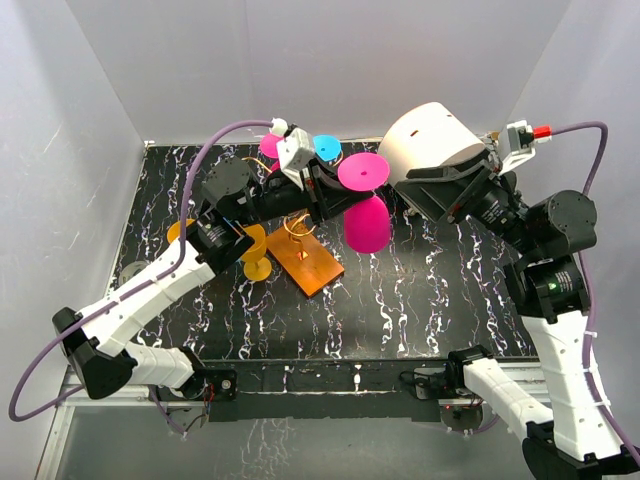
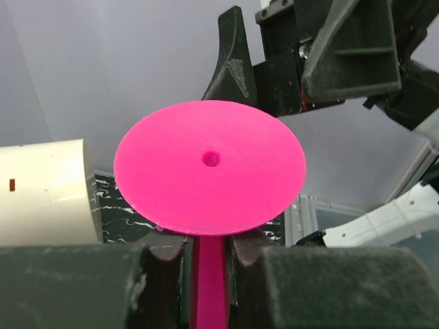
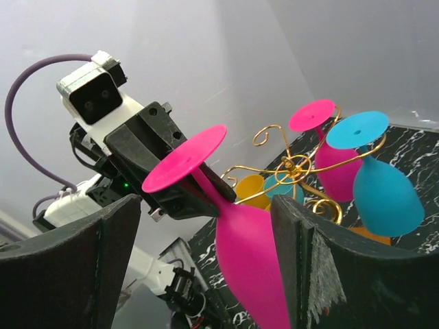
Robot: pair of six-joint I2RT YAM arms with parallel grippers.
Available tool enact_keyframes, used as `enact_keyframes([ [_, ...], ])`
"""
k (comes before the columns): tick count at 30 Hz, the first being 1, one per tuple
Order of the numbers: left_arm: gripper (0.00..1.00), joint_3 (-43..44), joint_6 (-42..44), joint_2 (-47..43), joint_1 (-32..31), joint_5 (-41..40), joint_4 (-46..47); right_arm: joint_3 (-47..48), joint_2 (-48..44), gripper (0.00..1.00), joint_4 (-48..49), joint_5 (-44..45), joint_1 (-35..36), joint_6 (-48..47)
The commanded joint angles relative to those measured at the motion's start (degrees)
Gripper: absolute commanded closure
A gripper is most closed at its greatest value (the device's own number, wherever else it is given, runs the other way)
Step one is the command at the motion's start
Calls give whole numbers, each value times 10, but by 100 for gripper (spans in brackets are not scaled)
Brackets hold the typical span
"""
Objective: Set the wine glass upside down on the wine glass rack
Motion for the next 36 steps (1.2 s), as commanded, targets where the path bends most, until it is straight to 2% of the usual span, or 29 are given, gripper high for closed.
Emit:
enact_keyframes([
  [1,100,1,80,-38,2,53,-3,34,8,28,37,-31,2,31],
  [7,100,3,123,-29,2,84,-8,38,33,40,2,-33,2,88],
  [13,100,13,134,-17,2,104,-11,70,48,42,-46,-40,2,80],
  [21,100,13,141,-10,2,113,-16,85,67,57,-123,-44,2,62],
  [33,100,20,154,14,2,112,-38,87,82,61,-163,-85,2,56],
  [36,100,19,157,17,2,109,-45,82,82,67,-163,-92,1,58],
])
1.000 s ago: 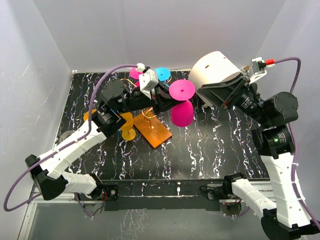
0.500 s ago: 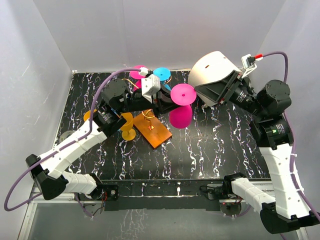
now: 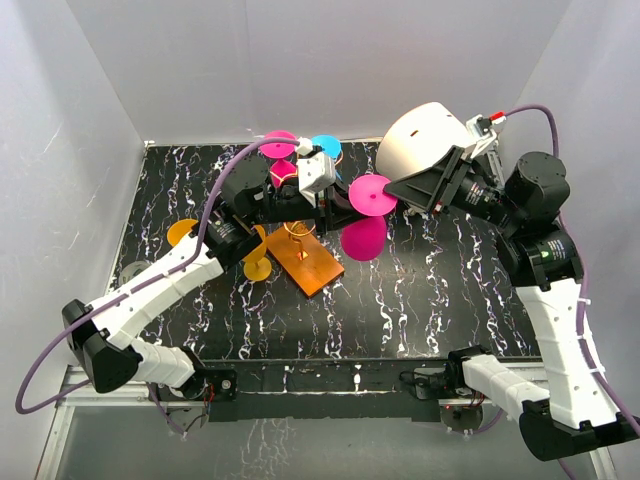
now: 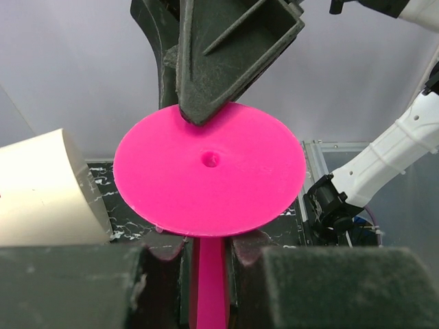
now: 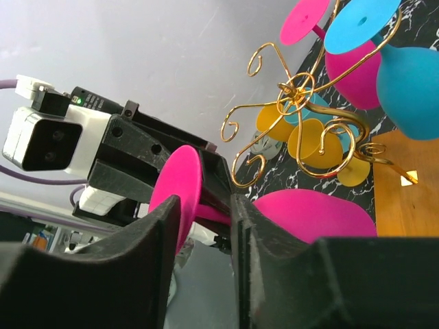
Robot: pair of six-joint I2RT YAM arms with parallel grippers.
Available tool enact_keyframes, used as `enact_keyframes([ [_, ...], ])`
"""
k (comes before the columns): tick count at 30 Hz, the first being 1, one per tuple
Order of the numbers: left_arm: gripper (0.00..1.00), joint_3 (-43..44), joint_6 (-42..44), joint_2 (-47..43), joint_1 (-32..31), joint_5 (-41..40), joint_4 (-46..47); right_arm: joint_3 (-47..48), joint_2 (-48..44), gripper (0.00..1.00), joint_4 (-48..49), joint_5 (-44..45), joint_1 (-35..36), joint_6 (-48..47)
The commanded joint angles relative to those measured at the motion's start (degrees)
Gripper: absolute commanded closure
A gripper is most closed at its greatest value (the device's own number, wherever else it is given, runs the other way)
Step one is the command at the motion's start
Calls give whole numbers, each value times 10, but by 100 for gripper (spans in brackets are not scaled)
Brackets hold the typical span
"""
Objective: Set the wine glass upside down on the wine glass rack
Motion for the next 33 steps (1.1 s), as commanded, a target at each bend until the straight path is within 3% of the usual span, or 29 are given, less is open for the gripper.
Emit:
enact_keyframes([
  [1,100,20,17,-3,2,5,9,11,-2,70,10,-29,2,-1],
  [11,99,13,15,3,2,-10,9,-22,-1,100,43,-38,2,44],
  [14,85,5,4,0,2,-21,15,-25,-4,100,42,-20,1,49],
  [17,61,-5,-17,-7,2,-47,16,-19,-4,100,29,1,2,48],
  [21,38,-27,-43,-26,2,-87,11,-1,0,100,-9,44,2,29],
  [24,31,-43,-67,-42,2,-114,2,7,4,100,-30,74,2,16],
  [33,25,-48,-140,-88,3,-228,-83,-28,9,100,8,148,2,9],
])
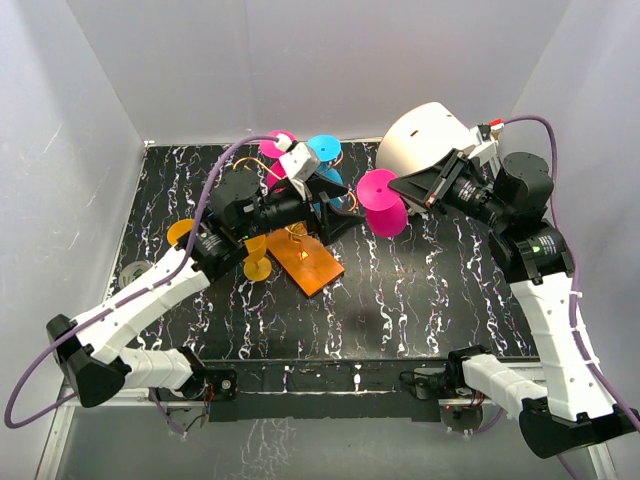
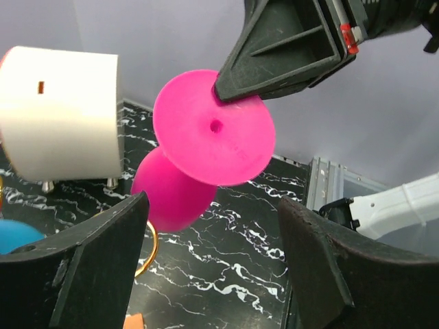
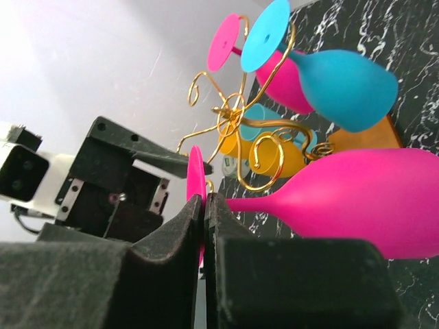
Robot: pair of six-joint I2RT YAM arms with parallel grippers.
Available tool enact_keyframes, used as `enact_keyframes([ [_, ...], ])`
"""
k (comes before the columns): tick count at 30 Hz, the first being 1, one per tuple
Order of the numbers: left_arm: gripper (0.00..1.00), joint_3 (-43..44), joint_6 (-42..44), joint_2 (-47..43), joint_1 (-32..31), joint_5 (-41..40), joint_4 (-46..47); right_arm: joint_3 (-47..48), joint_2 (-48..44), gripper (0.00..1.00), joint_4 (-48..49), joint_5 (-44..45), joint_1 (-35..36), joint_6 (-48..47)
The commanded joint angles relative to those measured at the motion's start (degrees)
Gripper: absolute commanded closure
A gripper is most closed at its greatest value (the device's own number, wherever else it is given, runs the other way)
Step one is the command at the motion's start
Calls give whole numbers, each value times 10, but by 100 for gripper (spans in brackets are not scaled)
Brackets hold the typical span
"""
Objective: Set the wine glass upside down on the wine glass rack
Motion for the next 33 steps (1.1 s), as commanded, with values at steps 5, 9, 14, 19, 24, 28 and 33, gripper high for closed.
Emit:
enact_keyframes([
  [5,25,18,-54,-68,-1,-151,-95,-34,23,100,121,34,2,14],
  [9,25,10,-38,-96,-1,-209,-123,-41,44,100,159,23,2,28],
  [14,24,4,-6,-137,-1,-263,-146,-52,65,100,196,5,3,42],
  [19,24,-1,28,-184,-1,-316,-162,-62,86,100,229,-4,13,54],
  [24,23,-14,48,-234,-1,-362,-167,-56,113,100,254,3,52,58],
  [28,23,-20,56,-255,-1,-382,-170,-48,132,100,264,11,78,58],
  [33,22,-19,63,-262,-1,-391,-170,-40,154,100,270,5,108,55],
])
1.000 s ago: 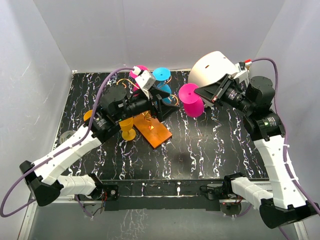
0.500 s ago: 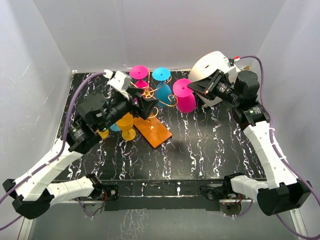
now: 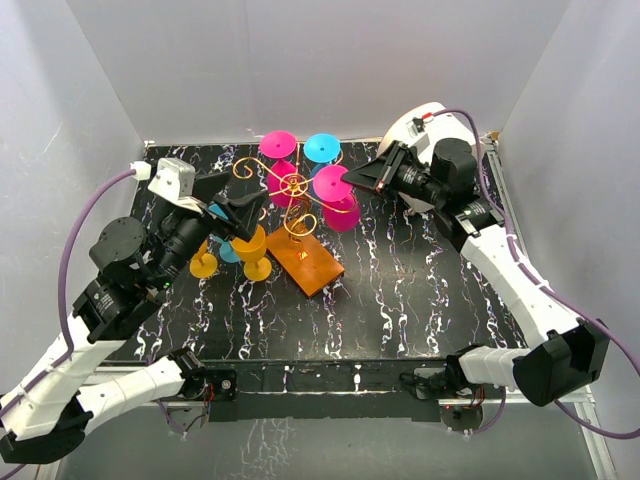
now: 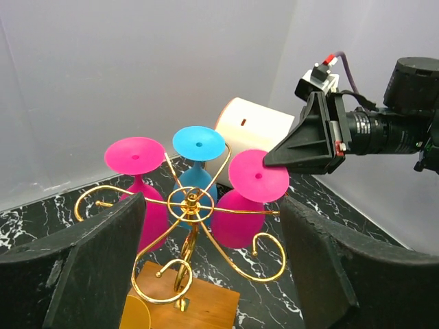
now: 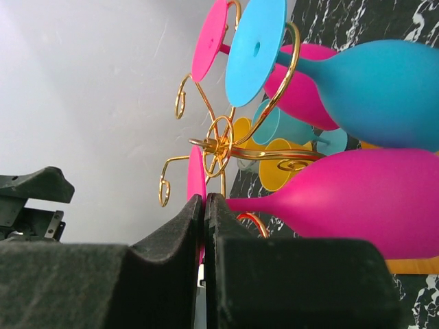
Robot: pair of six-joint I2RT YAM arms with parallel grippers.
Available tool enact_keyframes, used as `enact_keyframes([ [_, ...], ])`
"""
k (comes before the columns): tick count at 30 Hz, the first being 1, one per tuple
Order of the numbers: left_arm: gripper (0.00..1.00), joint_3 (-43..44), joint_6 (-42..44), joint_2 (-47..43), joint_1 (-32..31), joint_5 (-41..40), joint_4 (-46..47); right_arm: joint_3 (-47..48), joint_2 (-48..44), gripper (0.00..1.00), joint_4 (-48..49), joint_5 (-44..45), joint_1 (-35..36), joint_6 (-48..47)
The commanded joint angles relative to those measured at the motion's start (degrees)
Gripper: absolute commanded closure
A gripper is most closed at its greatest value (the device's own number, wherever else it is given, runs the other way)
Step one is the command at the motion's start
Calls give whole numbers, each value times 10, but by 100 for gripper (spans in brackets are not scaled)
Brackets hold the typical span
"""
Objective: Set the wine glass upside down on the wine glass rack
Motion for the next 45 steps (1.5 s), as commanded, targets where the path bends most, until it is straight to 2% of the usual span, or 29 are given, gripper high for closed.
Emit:
enact_keyframes([
  [1,22,-5,18,-2,0,-25,-2,20,5,100,47,-9,26,-1],
  [17,22,-4,29,1,-1,-38,0,-1,-36,100,-18,12,39,-31],
  [26,21,-11,26,-1,-1,-43,0,-33,-67,100,-20,23,39,-22],
  [45,21,-21,28,1,-1,-42,4,-39,-105,100,-68,154,39,-31],
])
